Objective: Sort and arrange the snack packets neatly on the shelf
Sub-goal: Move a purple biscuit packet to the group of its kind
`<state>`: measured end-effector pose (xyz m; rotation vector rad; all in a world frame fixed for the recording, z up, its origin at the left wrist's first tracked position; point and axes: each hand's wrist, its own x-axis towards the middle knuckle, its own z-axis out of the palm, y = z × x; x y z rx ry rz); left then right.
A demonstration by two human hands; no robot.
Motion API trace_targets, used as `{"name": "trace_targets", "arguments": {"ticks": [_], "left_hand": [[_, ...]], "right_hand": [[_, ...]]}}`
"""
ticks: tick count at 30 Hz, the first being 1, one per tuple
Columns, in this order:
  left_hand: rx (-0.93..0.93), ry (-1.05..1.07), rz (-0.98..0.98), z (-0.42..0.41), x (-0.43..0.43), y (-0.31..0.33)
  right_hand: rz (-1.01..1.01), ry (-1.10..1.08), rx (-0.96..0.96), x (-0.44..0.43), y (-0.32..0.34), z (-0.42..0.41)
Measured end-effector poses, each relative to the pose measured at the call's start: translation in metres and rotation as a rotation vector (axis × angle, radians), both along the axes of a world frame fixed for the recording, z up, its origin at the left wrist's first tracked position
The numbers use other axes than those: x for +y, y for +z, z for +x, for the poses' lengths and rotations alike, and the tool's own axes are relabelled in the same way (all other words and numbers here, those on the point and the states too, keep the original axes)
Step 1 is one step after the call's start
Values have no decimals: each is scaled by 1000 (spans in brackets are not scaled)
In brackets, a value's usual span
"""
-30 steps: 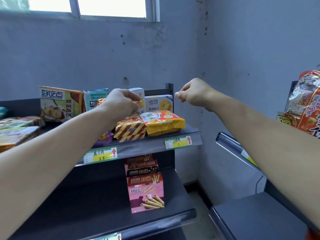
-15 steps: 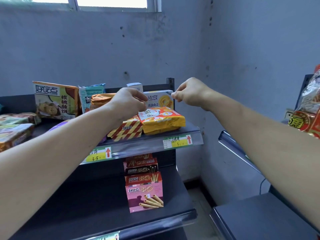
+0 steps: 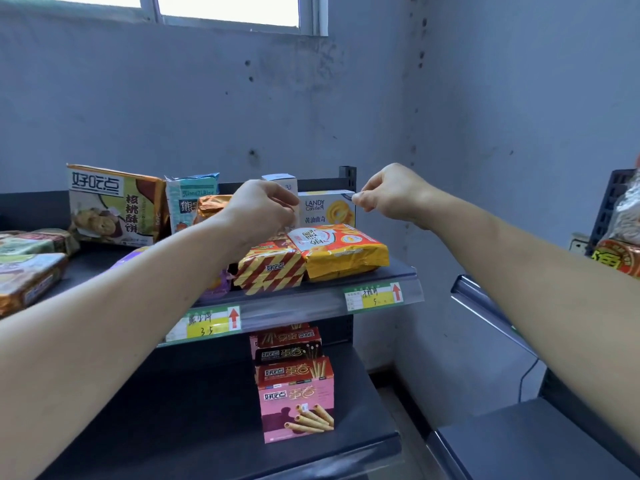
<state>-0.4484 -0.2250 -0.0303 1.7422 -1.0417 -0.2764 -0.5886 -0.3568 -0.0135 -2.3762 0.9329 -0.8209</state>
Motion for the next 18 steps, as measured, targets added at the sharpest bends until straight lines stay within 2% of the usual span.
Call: {"name": "trace_targets", "arguments": {"ticks": [7,14,18], "left_hand": [[-37,-38,-5,25,21,-5],[-31,54,-125,76,57,8],[-25,59,-131,94,68,7]], "right_hand": [[-5,6,27,28,6,33],[-33,10,19,50,13,67],[-54,3,3,59,12,84]]}}
